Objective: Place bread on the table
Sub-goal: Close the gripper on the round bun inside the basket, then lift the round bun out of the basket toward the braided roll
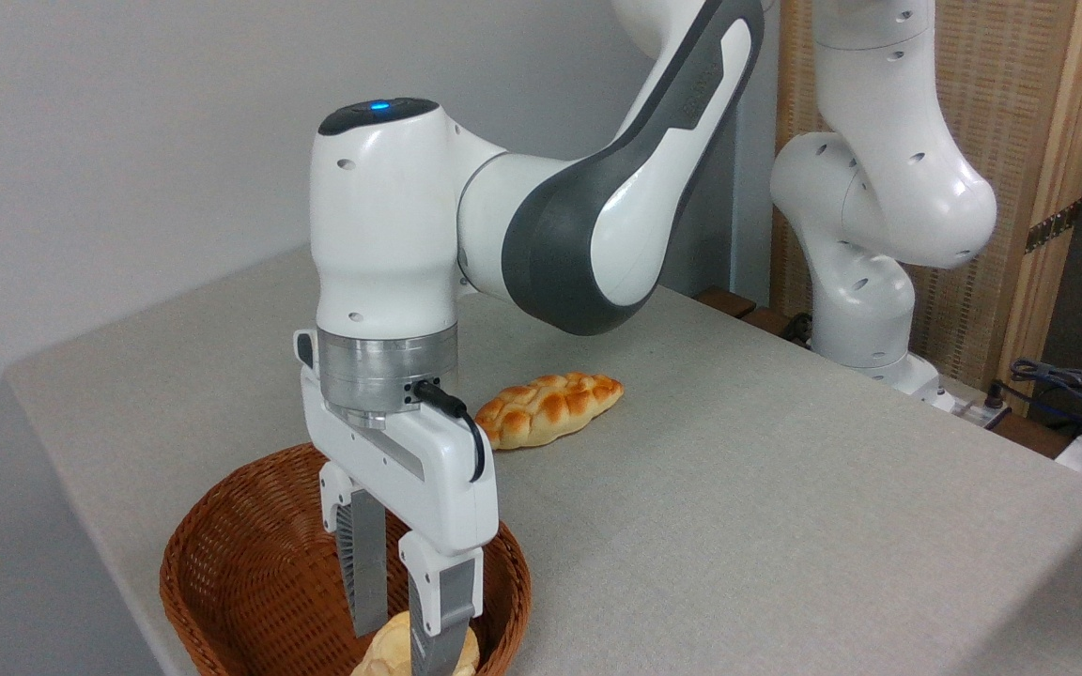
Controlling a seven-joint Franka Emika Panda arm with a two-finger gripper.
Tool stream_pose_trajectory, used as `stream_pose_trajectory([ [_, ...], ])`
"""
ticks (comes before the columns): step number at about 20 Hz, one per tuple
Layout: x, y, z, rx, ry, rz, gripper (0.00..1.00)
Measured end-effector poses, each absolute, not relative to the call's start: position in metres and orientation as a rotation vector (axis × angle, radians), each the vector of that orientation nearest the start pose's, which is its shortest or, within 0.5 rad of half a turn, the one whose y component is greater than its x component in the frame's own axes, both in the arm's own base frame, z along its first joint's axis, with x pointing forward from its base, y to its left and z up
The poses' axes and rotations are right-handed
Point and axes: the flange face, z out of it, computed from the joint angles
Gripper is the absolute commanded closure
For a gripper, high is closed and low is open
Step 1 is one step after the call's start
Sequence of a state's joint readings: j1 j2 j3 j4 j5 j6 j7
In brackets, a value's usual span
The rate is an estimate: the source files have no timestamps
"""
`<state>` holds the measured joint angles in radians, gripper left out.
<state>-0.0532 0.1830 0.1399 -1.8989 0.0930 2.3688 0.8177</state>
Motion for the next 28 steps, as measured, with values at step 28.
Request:
stream_pose_trajectory([
  [28, 0.6256, 0.0542, 0.4344, -2.643, 1.222, -0.282, 0.72],
])
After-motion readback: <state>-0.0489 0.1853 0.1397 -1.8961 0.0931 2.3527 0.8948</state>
